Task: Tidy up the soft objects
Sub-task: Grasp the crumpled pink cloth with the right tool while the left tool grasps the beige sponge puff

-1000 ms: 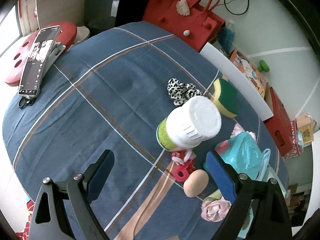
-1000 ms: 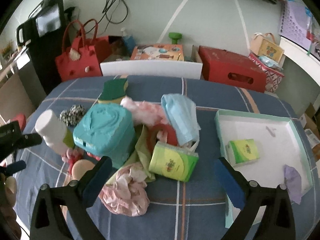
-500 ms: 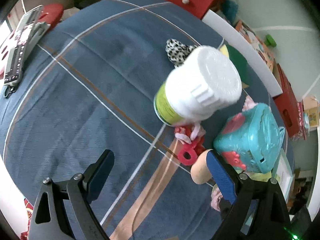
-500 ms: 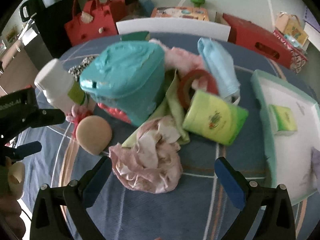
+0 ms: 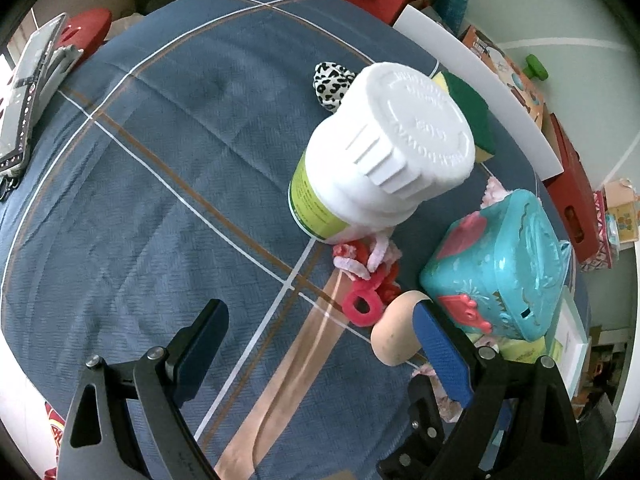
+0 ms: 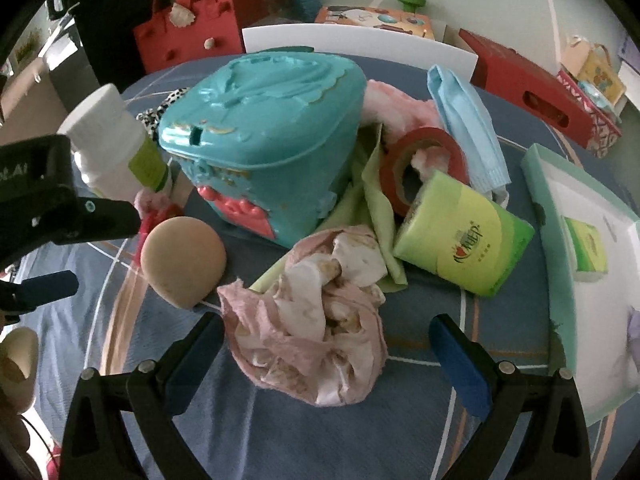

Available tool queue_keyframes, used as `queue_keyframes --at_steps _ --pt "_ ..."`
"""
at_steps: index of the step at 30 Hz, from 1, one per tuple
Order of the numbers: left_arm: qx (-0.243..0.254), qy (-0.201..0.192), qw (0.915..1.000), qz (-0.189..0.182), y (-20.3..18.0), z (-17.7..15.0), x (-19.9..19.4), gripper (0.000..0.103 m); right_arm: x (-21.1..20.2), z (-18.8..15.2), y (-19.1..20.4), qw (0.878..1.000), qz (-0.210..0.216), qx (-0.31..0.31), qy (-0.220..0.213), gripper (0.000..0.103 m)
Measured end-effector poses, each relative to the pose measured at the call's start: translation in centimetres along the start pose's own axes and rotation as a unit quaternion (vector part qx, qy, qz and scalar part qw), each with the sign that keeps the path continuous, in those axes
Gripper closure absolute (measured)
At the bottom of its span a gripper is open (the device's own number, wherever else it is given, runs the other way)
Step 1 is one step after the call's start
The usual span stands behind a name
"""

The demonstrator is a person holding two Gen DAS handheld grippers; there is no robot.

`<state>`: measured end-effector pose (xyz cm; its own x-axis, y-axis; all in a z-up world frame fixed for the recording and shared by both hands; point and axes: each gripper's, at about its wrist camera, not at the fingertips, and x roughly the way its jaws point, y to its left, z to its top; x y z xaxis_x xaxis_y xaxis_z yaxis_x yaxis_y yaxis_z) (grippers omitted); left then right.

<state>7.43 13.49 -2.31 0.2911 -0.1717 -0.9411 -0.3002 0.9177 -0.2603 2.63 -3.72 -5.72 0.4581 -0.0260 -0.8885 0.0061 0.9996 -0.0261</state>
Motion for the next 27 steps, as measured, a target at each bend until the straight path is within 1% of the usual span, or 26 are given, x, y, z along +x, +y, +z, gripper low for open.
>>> queue_keyframes --at_steps 3,7,15,19,24,25,27 --pt "0.004 0.002 1.0 -0.003 -0.2 0.0 0.2 0.01 0.3 -0.1 0.2 1.0 -0.004 0.002 -0.001 0.0" --pt "0.007 0.006 0.9999 -0.004 -0.9 -0.1 0.6 0.01 0.2 -0.1 -0.7 1.0 -0.006 0.012 -0.008 0.006" --pt "0.015 0.008 0.9998 -0.008 -1.9 -0.3 0.9 0.01 0.0 0.1 -1.9 1.0 0.012 0.019 -0.012 0.031" --pt "0.02 0.011 0.9997 -0.011 -2.0 -0.3 1.1 0.01 -0.5 0.1 -1.3 1.0 0.019 0.017 -0.012 0.047" --pt "0.029 0.013 0.9994 -0.012 -3.1 -0.6 1.4 0.01 -1.4 0.3 -1.8 0.999 0.027 0.026 -0.011 0.059" --pt "0.031 0.013 0.9994 -0.012 -3.4 -0.7 1.5 0.01 -1.5 0.3 -2.0 0.999 0.029 0.028 -0.011 0.063" --pt "0.035 0.015 0.9992 -0.012 -3.9 -0.8 1.7 0.01 -2.0 0.5 -2.3 0.999 0.028 0.029 -0.011 0.066"
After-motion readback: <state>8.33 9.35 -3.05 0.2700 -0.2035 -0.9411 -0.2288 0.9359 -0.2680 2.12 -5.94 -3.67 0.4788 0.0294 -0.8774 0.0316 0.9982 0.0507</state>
